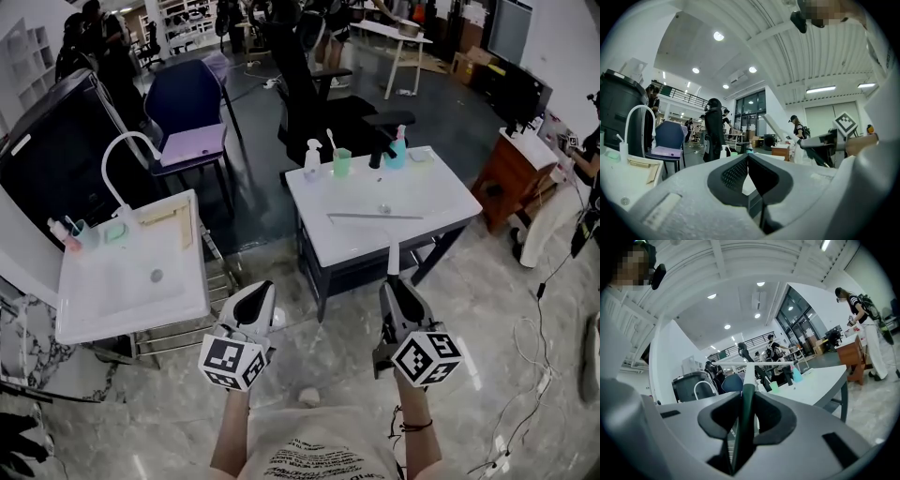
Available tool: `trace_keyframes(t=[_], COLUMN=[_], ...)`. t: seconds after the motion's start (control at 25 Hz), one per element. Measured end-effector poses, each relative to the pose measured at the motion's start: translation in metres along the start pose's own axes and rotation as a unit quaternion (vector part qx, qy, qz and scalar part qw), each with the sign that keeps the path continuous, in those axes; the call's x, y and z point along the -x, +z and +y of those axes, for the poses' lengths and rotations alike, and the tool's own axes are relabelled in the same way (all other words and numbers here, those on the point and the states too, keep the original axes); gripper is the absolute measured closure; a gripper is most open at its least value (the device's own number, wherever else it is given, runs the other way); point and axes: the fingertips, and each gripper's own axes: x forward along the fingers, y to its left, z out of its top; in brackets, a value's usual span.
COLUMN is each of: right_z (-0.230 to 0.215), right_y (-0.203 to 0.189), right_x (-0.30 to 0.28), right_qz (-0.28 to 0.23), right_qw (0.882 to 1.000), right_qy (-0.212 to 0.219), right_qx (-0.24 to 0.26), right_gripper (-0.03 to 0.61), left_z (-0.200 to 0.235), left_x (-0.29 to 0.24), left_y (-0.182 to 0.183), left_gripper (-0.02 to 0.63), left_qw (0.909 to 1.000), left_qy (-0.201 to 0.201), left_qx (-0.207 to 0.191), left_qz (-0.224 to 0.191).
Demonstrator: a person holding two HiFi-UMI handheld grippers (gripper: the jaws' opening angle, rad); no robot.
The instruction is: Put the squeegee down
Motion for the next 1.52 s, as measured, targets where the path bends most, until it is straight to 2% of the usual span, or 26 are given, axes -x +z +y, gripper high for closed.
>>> trace_keyframes(t=[0.32, 0.6, 1.24, 1.52], right_z=[-0.011, -0.021, -0.055, -0.065], right_y=[0.0, -0.001, 0.005, 0.0], right_x=[-0.019, -0.055, -0.192, -0.247], right_qz=[-0.005, 0.005, 0.053, 0.089], right_qw=[1.0, 1.0, 0.997, 0.993], right_qy=[-0.01, -0.004, 0.048, 0.08], right_qx=[-0.008, -0.012, -0.007, 0.0], right_gripper=[0.483, 0.483, 0.483, 0.483], left_z=[0.009, 0.029, 0.088, 0.112], left_x=[-0.027, -0.051, -0.154, -0.186], left_y=[-0.007, -0.013, -0.017, -0.023], left_gripper=[0.591, 0.591, 0.591, 0.591], left_qw=[0.9999, 0.9999, 0.9986, 0.9957], left_qy=[-0.013, -0.002, 0.044, 0.079], left_qx=[0.001, 0.009, 0.022, 0.034], left_qz=[0.008, 0.013, 0.022, 0.033])
